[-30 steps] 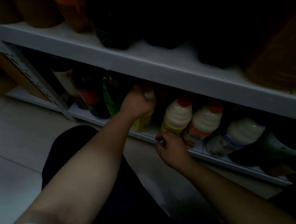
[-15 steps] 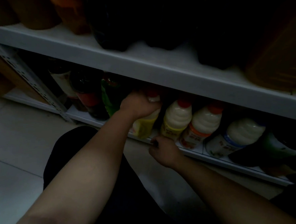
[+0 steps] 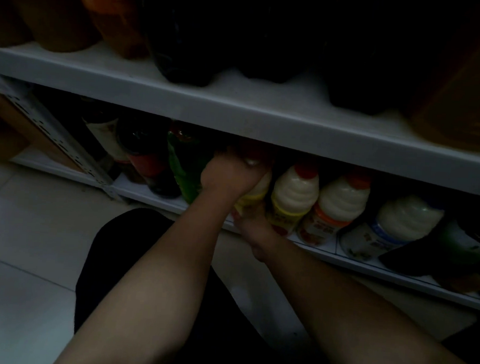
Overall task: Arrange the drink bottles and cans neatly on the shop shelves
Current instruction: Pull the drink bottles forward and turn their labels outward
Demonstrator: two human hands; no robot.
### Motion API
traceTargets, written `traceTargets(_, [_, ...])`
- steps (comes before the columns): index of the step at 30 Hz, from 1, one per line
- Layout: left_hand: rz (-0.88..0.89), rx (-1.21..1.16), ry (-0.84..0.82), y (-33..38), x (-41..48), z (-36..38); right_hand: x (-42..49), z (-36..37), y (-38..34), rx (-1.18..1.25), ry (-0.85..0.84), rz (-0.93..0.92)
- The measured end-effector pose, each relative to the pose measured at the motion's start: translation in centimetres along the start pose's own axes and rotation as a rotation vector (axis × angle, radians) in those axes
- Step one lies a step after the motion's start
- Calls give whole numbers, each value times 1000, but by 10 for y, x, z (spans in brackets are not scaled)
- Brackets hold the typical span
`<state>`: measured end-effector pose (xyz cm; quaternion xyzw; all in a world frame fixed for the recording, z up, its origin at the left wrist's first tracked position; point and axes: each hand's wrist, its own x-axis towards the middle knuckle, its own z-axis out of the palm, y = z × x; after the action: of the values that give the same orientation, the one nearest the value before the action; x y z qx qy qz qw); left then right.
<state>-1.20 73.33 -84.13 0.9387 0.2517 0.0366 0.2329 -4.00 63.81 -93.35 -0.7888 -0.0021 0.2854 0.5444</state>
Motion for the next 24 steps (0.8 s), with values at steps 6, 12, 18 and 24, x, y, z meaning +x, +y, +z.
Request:
traceTargets(6, [221, -190, -148, -17, 6, -8, 7, 8, 13, 358, 31, -4])
traceTargets(12, [192, -72, 73, -11, -1, -5, -4, 12, 20, 113, 98, 107])
traceTargets(18, [236, -72, -135, -19, -3, -24, -12, 15, 10, -76, -56, 45])
traceTargets(24, [2, -112, 69, -83, -10, -75, -17, 9, -40, -211, -25, -305])
